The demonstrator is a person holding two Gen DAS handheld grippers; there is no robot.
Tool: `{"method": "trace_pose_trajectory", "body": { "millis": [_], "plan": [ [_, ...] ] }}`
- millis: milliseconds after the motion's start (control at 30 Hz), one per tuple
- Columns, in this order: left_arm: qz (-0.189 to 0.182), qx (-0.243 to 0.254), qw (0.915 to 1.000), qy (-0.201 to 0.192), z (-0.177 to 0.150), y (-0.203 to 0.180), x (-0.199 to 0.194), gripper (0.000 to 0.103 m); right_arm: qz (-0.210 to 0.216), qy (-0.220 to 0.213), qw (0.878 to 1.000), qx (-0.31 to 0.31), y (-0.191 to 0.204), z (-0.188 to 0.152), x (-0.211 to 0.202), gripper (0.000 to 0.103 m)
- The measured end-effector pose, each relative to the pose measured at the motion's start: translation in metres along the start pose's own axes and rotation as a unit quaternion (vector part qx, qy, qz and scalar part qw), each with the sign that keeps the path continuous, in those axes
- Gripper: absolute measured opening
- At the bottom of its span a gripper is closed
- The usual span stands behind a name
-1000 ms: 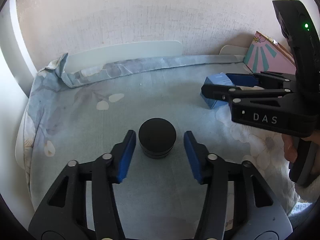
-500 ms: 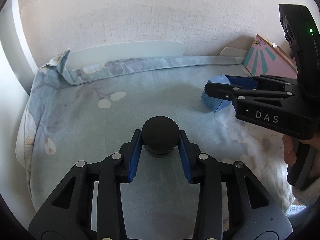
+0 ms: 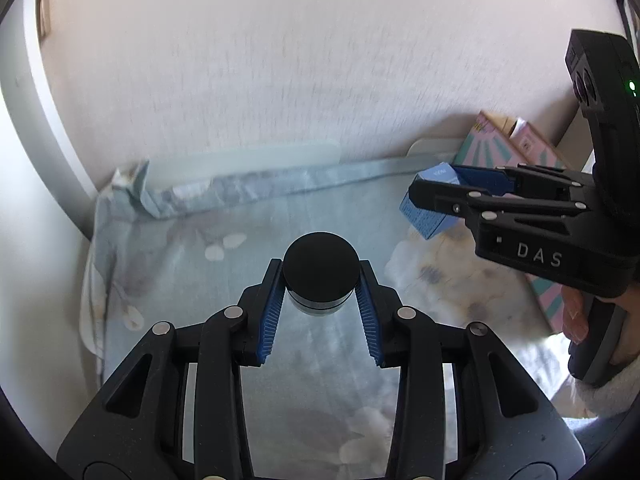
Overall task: Organize objects
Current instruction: 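Grasp the black jar with the left gripper while the right grasps the blue box, then carry the black jar and blue box in both grippers over the cardboard box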
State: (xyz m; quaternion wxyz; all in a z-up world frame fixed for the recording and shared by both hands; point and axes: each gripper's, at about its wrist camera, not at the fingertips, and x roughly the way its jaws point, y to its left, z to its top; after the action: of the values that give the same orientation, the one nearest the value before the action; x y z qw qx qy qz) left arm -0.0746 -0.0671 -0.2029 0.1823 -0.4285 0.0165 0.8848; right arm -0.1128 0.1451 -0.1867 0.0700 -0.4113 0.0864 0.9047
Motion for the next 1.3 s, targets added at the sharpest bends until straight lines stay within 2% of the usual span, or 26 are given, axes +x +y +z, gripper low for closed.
{"method": "trace_pose_trajectory", "body": {
  "millis": [400,767,1000,1300],
  "plan": [
    [-0.024,0.013,0.9995,-0.015,0.061,-0.026,-0.043,0.033,-0.001,-0.016,1.000,0.007,-0.009,0.029,-0.070,0.037],
    [-0.058,0.078,0.9949,-0.028,0.121,-0.076,-0.048,0.033,-0.031,-0.039,0.998,0.037,-0.047,0.042,-0.127,0.037],
    [-0.098,0.132,0.9860,-0.025,0.150,-0.128,-0.034,0.033,-0.071,-0.053,0.993,0.083,-0.087,0.032,-0.158,0.037],
    [-0.166,0.202,0.9652,-0.002,0.157,-0.215,-0.007,0.033,-0.131,-0.050,0.979,0.148,-0.136,-0.004,-0.189,0.037]
  ]
}}
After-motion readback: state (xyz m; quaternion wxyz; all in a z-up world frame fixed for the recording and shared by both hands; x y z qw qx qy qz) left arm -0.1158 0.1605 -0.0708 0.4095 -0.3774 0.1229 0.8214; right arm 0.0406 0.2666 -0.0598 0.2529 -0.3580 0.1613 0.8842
